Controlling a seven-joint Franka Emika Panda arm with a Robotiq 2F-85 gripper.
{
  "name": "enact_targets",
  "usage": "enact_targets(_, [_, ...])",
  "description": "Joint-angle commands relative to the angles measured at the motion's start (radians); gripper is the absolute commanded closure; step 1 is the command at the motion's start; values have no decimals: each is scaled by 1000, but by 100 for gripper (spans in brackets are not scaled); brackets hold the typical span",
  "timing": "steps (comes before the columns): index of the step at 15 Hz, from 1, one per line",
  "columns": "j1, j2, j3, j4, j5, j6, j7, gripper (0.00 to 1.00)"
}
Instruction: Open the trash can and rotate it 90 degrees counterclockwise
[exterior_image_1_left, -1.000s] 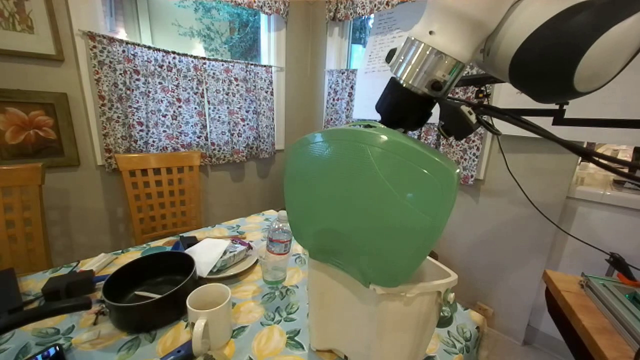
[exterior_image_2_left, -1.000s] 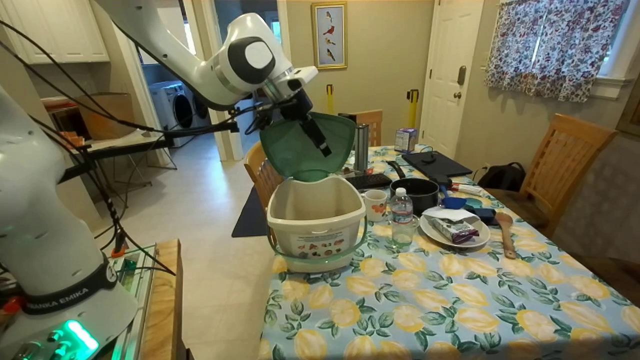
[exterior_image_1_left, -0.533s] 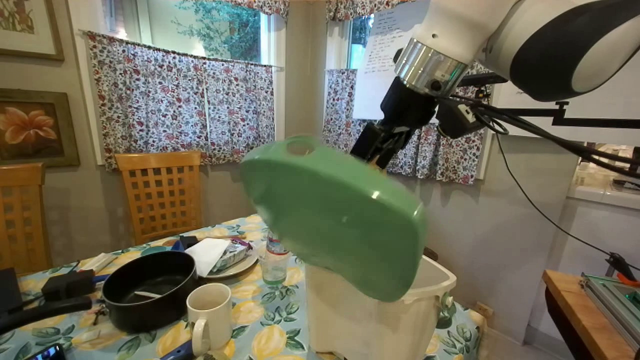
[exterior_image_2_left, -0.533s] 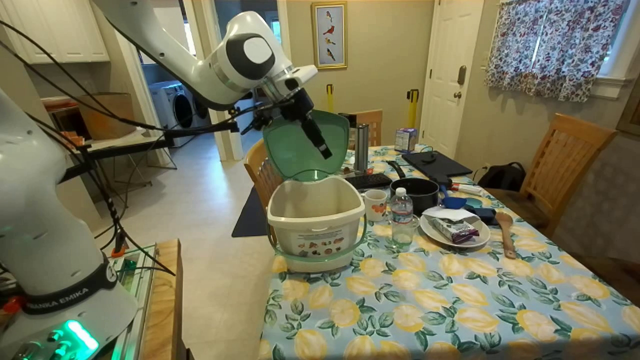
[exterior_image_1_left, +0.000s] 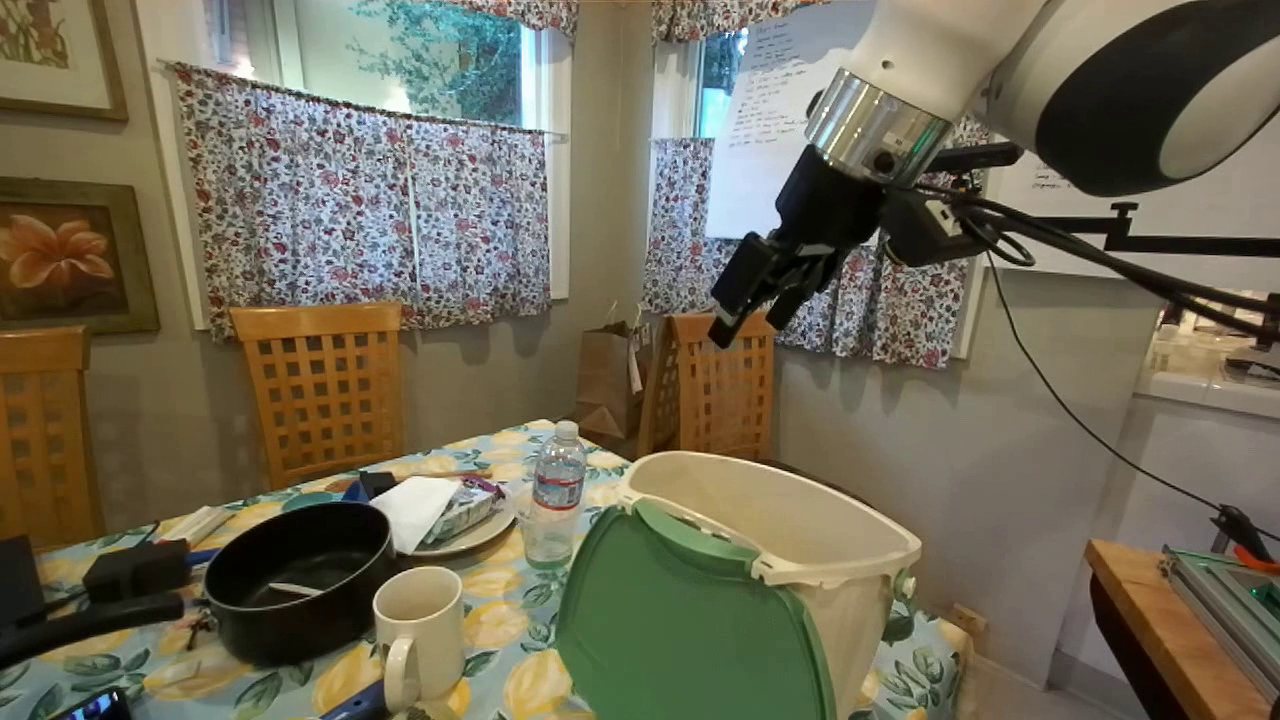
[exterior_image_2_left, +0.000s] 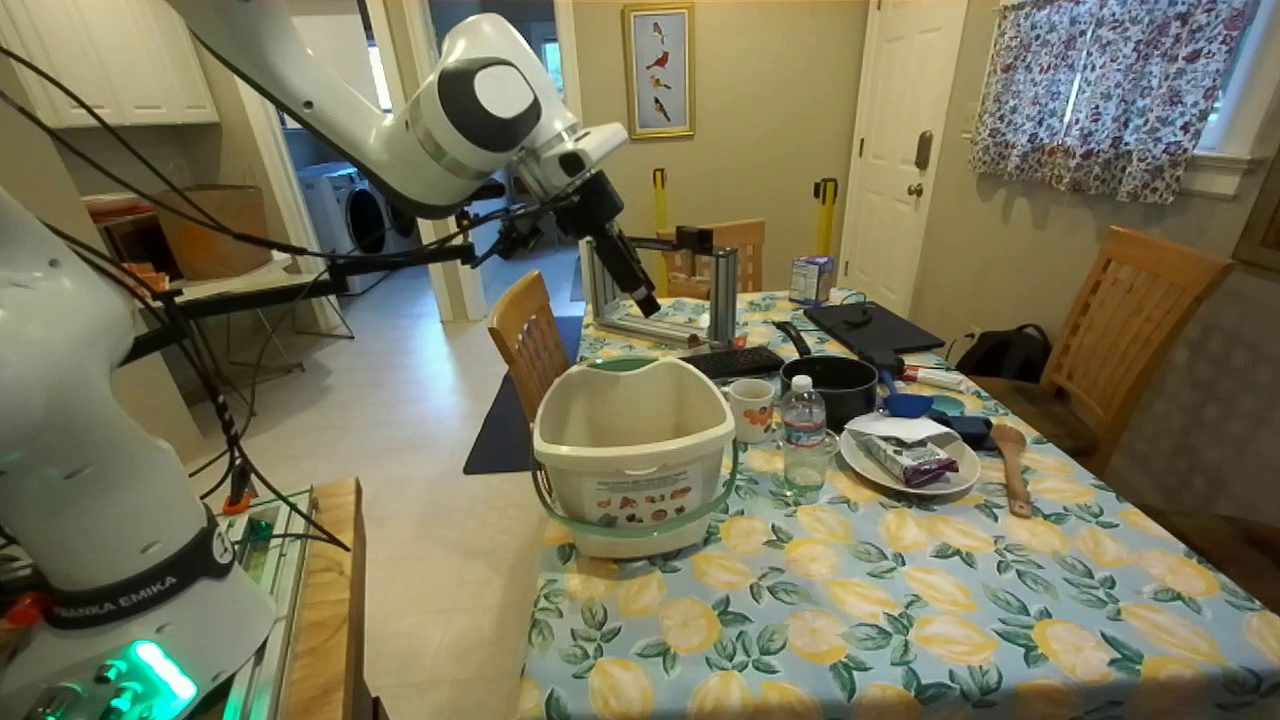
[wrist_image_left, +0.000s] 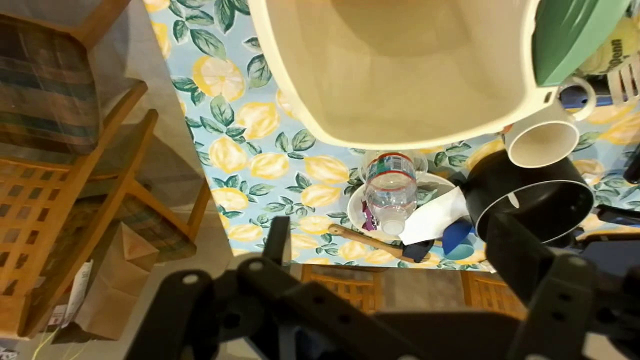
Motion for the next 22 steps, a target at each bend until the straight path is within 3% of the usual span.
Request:
enact_targets(1, [-50, -52, 44, -47, -4, -4, 17, 0])
enact_targets(4, [-48, -84, 49, -87, 75, -8, -43, 0])
enact_targets(8, [-4, -162, 31, -180, 351, 1, -281, 0])
enact_targets(11, [2, -249, 31, -237, 497, -51, -427, 0])
enact_targets(18, [-77, -461, 50, -337, 503, -221, -664, 0])
enact_targets(19, [-95, -444, 61, -286, 486, -236, -680, 0])
enact_targets(20, [-95, -395, 71, -291, 515, -200, -651, 0])
enact_targets(22, [-106, -410, 77, -291, 514, -202, -658, 0])
